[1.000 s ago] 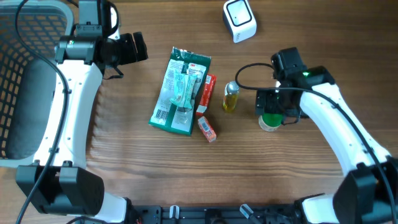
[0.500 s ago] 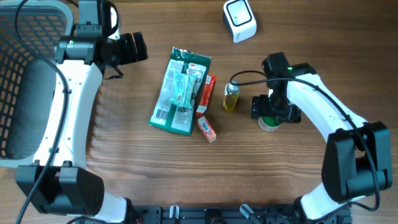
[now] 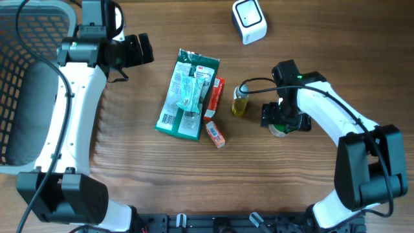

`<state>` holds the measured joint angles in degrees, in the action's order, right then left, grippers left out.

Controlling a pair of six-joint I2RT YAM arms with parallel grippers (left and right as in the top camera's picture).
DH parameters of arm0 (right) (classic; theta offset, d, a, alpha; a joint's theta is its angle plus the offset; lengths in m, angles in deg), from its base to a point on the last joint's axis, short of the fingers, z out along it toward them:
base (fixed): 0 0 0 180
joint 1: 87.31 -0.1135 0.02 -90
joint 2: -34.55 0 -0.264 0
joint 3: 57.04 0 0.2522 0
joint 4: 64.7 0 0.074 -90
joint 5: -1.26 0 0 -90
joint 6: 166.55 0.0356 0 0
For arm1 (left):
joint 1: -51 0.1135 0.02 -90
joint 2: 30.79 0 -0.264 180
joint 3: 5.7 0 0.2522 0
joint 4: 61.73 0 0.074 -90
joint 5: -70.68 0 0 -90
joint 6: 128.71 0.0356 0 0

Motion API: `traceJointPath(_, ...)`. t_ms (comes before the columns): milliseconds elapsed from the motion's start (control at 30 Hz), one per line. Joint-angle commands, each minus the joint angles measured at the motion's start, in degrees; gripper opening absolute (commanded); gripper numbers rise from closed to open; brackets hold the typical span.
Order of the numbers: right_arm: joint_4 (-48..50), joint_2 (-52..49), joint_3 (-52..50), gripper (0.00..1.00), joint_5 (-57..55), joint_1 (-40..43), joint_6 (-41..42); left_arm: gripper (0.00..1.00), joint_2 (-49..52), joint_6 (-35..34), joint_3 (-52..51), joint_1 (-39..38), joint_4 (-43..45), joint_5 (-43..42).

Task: Scan the item barcode
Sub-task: 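Grasp the green-capped jar with the right gripper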

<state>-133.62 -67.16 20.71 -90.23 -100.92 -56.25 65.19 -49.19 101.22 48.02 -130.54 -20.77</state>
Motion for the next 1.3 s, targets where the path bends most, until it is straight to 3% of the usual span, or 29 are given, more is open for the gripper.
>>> traceJointPath(0,0.7,-1.09,-0.37,0.91,0.17,0.17,0.72,1.0,0.37,0.66,0.04,0.26,0.13,-0.48)
traceJointPath(433,1.31,-1.09,-1.09,0.88,-0.09,0.17,0.72,1.0,0.37,0.66,0.04,0.26,0.13,-0.48)
traceJointPath(867,0.28,-0.85,-0.63,0.67,1.55,0.2,0.74,1.0,0.37,0.66,0.04,0.26,0.13,-0.46)
traceJointPath(1000,-3.3,-0.52,2.29,0.52,2.32,0.2,0.94,1.0,0.37,0.66,0.04,0.26,0.13,-0.48)
traceJointPath(1167,-6.69,-0.15,5.44,0.51,12.66,0.2,-0.79,1.0,0.37,0.66,0.04,0.26,0.13,-0.48)
traceJointPath(1267,-9.03,-0.15,5.44,0.43,25.9,0.2,-4.9,1.0,0.37,0.66,0.04,0.26,0.13,-0.48)
